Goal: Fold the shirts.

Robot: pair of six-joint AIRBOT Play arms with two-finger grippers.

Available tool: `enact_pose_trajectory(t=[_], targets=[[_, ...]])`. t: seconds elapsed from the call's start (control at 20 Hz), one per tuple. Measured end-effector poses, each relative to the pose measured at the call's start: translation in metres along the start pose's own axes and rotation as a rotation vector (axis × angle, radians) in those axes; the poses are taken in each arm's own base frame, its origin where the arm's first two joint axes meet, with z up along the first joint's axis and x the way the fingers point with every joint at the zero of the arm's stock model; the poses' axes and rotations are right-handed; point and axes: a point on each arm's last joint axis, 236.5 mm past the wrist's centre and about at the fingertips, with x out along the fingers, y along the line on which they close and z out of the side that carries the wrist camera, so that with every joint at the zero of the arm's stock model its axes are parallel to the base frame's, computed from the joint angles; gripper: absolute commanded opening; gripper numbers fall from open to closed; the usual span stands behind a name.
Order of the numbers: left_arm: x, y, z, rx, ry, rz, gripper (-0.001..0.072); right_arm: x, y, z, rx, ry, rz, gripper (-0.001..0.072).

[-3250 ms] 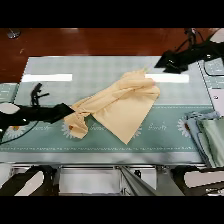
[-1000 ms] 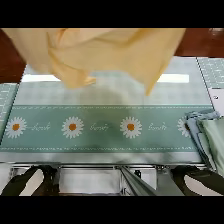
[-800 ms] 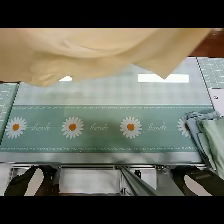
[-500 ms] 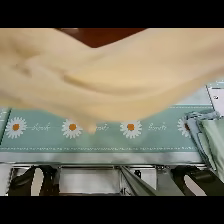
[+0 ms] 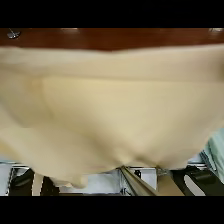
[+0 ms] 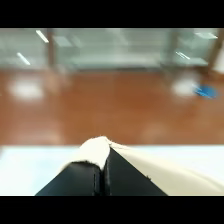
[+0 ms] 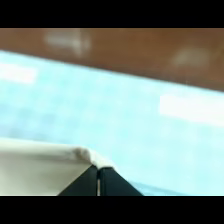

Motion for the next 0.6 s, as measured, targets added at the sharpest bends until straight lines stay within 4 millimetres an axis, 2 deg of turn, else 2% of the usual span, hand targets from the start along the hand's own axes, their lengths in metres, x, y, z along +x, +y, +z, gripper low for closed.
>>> enact_pose_trajectory(t=[0.2,0.3,0.45,0.6], targets=[[0.074,0.029,-0.087,-0.204,0.186,-0.072,0.0022,0.123,-0.021,-0.052,0.051,0.200,-0.052,0.0022],[0.110,0.040,-0.126,-0.280,0.274,-0.093,0.0022,0.183,-0.028,-0.066,0.073,0.248,-0.067,0.0023],[0.165,0.056,-0.168,-0.349,0.341,-0.083,0.0022,0.263,-0.036,-0.068,0.115,0.271,-0.079,0.0023],[0.218,0.060,-0.202,-0.382,0.398,-0.075,0.0022,0.334,-0.042,-0.061,0.210,0.285,-0.056,0.0023]])
